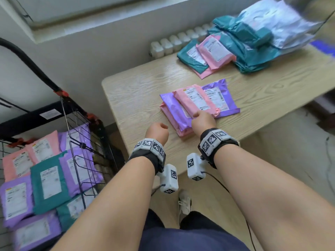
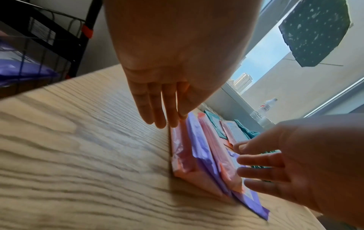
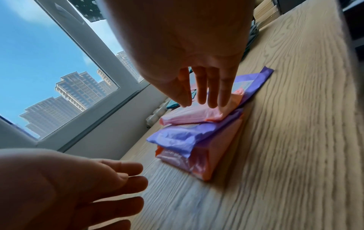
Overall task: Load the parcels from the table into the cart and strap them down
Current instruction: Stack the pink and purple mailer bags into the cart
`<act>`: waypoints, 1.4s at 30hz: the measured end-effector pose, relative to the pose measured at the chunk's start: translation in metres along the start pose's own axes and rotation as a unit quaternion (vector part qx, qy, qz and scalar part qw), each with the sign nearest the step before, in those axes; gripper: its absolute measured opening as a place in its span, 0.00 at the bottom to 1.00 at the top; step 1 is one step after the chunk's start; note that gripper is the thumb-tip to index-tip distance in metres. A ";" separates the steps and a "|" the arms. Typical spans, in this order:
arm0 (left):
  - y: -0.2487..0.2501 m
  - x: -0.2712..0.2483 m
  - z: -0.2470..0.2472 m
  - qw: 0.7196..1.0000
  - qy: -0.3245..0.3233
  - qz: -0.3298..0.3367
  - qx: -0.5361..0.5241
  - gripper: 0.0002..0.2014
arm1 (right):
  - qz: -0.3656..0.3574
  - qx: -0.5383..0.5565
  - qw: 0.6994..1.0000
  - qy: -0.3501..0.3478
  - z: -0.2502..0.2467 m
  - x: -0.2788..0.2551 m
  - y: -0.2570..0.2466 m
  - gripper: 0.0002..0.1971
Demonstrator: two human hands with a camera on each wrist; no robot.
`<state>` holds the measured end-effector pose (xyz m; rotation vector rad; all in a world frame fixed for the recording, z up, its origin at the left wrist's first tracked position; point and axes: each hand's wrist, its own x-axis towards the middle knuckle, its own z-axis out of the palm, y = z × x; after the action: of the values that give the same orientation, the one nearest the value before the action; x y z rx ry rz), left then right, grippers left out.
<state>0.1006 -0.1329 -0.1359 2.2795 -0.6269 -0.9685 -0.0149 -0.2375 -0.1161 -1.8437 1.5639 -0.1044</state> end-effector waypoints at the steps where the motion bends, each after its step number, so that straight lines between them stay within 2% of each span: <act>1: 0.006 0.000 0.008 1.000 0.001 0.002 0.000 0.16 | 0.003 0.003 1.000 -0.003 -0.005 0.006 0.006 0.18; 13: 0.066 0.034 0.045 0.999 0.039 0.033 0.009 0.18 | 0.035 0.035 0.999 0.007 -0.044 0.055 0.040 0.18; 21: 0.093 0.056 0.068 0.996 0.091 -0.026 -0.006 0.15 | 0.020 -0.010 0.998 -0.059 -0.058 0.110 0.044 0.22; 27: 0.106 0.069 0.091 0.979 0.150 -0.123 -0.064 0.14 | -0.018 -0.047 0.990 -0.133 -0.060 0.157 0.048 0.20; 31: 0.111 0.073 0.104 0.967 0.175 -0.159 -0.097 0.12 | -0.052 -0.077 0.982 -0.165 -0.056 0.180 0.052 0.14; 36: 0.119 0.074 0.116 0.963 0.175 -0.167 -0.115 0.09 | -0.083 -0.095 0.976 -0.180 -0.054 0.194 0.046 0.12; 40: 0.125 0.074 0.112 0.955 0.204 -0.163 -0.144 0.04 | -0.107 -0.090 0.974 -0.180 -0.061 0.198 0.030 0.09; 42: 0.129 0.072 0.103 0.949 0.222 -0.159 -0.159 0.06 | -0.118 -0.080 0.974 -0.177 -0.065 0.198 0.018 0.11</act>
<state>0.0431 -0.3033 -0.1443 2.2267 0.0880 -0.6003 -0.0091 -0.4439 -0.1509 -2.0356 1.1326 0.2382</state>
